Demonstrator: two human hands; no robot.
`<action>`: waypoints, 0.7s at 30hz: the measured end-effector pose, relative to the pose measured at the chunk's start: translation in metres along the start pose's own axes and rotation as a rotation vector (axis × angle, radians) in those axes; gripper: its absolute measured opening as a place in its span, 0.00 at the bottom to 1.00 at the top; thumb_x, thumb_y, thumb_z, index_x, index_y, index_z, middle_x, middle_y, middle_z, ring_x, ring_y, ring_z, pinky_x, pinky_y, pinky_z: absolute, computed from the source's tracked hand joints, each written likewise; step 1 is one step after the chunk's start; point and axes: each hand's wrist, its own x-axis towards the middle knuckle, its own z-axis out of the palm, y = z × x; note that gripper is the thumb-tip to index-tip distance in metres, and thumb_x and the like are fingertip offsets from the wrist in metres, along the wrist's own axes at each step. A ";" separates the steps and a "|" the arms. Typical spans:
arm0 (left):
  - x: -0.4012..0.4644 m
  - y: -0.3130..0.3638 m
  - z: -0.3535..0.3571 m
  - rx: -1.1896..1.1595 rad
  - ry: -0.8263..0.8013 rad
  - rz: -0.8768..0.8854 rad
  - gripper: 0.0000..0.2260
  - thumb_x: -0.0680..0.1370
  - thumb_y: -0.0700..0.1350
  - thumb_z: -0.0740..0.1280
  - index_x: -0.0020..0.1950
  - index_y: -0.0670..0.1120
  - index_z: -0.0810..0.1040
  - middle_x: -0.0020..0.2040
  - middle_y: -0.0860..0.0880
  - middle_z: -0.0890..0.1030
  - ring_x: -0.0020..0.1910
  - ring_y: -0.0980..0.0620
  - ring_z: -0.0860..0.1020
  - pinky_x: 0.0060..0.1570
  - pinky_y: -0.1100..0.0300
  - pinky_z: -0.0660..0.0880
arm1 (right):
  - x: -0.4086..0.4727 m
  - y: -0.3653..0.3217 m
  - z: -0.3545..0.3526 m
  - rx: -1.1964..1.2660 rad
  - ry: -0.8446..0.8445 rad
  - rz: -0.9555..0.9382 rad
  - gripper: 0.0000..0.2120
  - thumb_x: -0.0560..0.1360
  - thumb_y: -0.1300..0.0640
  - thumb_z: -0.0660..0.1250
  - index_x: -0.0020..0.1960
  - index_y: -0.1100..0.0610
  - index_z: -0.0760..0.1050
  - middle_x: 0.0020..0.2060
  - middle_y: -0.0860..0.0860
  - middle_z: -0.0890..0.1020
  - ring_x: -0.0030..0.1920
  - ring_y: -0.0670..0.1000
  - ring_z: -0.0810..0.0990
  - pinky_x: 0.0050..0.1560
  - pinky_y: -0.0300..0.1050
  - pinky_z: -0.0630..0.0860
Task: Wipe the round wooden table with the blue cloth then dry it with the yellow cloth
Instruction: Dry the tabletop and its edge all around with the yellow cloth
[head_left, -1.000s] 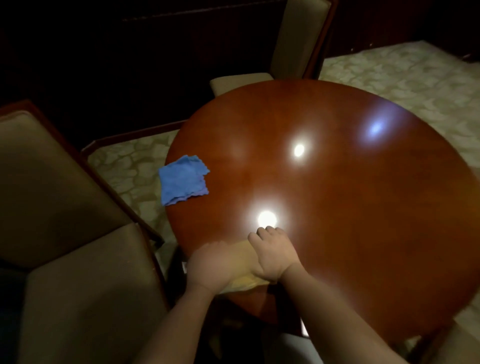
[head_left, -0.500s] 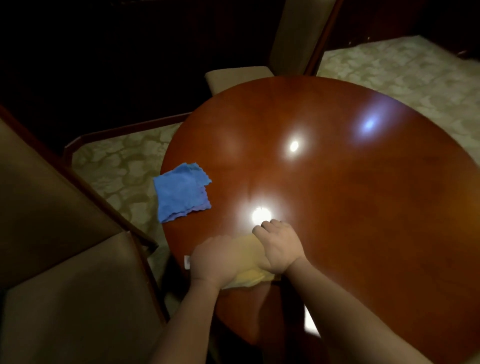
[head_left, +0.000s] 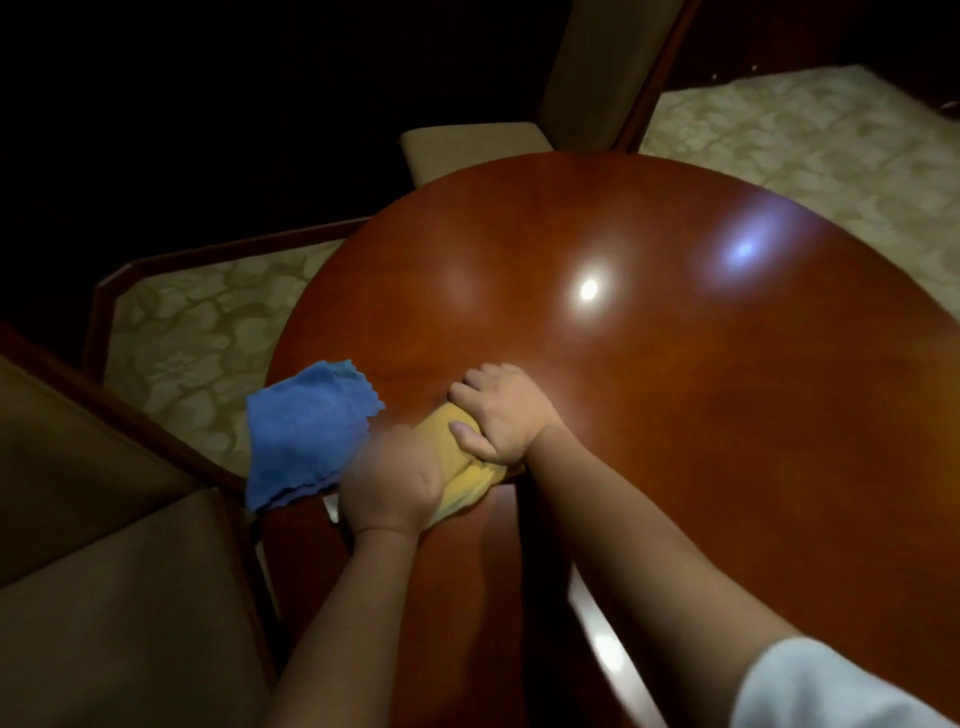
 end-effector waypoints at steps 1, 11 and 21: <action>-0.002 0.000 -0.003 0.002 -0.021 0.016 0.15 0.73 0.46 0.54 0.30 0.41 0.72 0.26 0.42 0.72 0.24 0.42 0.72 0.24 0.59 0.65 | -0.005 -0.004 -0.002 -0.009 -0.009 0.029 0.25 0.75 0.41 0.51 0.41 0.60 0.75 0.32 0.56 0.74 0.30 0.57 0.71 0.33 0.47 0.64; -0.102 0.012 -0.057 -0.044 -0.275 0.283 0.13 0.72 0.48 0.55 0.31 0.44 0.71 0.27 0.48 0.73 0.25 0.46 0.73 0.23 0.59 0.68 | -0.132 -0.105 -0.043 -0.033 -0.052 0.244 0.20 0.73 0.42 0.56 0.39 0.58 0.72 0.32 0.54 0.72 0.32 0.56 0.71 0.34 0.46 0.64; -0.153 0.025 -0.110 -0.064 -0.667 0.325 0.23 0.74 0.56 0.44 0.47 0.47 0.75 0.46 0.50 0.75 0.50 0.49 0.72 0.46 0.55 0.68 | -0.211 -0.184 -0.074 -0.062 -0.188 0.419 0.18 0.74 0.40 0.56 0.41 0.55 0.71 0.33 0.52 0.74 0.34 0.56 0.74 0.36 0.44 0.66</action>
